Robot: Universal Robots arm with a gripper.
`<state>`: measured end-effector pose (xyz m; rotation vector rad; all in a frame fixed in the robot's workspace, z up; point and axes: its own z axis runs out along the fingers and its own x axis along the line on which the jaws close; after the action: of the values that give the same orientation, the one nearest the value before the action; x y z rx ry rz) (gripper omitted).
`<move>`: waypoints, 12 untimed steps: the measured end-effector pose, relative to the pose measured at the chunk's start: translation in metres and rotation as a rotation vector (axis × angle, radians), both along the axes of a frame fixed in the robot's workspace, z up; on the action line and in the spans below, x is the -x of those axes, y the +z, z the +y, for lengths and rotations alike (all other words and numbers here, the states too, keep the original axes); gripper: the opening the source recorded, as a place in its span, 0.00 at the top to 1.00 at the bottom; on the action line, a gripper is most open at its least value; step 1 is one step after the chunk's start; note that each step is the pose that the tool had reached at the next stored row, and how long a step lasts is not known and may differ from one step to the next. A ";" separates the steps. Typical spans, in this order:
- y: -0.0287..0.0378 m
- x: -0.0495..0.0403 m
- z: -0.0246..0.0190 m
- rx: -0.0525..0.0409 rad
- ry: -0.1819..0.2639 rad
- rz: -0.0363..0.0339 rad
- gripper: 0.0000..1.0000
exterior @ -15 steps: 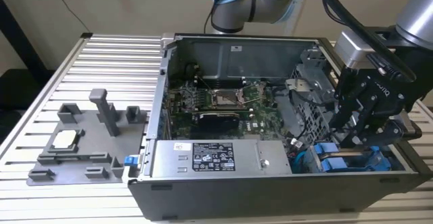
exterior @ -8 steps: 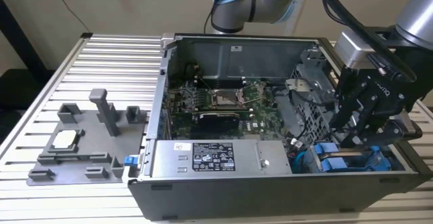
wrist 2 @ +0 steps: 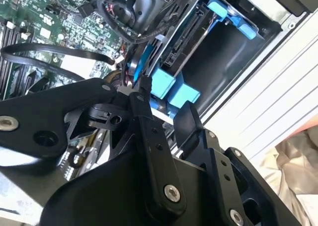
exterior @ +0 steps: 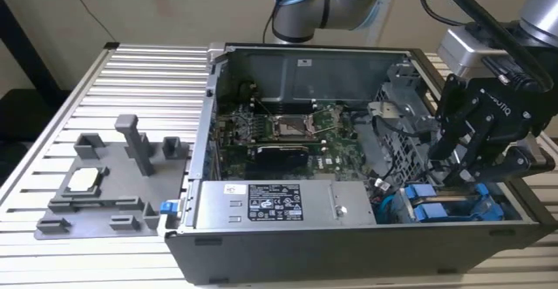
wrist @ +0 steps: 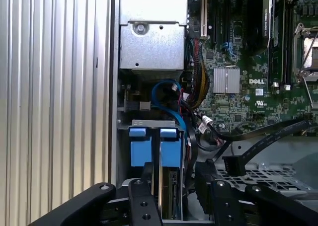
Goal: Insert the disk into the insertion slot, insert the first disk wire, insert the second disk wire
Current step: 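Insert the disk into the insertion slot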
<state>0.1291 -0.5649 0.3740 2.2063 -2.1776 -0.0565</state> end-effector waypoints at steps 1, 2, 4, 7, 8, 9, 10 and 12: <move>0.0000 0.0000 0.0000 -0.0001 0.001 0.0000 0.53; 0.0000 0.0000 0.0000 -0.0002 0.001 -0.0002 0.53; 0.0000 -0.0007 0.0001 0.0001 0.003 -0.0003 0.53; 0.0000 -0.0053 0.0000 0.0001 0.004 -0.0003 0.53; -0.0001 -0.0075 0.0000 0.0001 0.005 -0.0003 0.53; -0.0001 -0.0099 0.0000 0.0001 0.005 -0.0003 0.53; 0.0000 -0.0125 0.0000 0.0001 0.006 -0.0002 0.53; -0.0001 -0.0183 0.0000 0.0001 0.008 0.0002 0.53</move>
<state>0.1473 -0.5649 0.3740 2.2151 -2.1681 -0.0563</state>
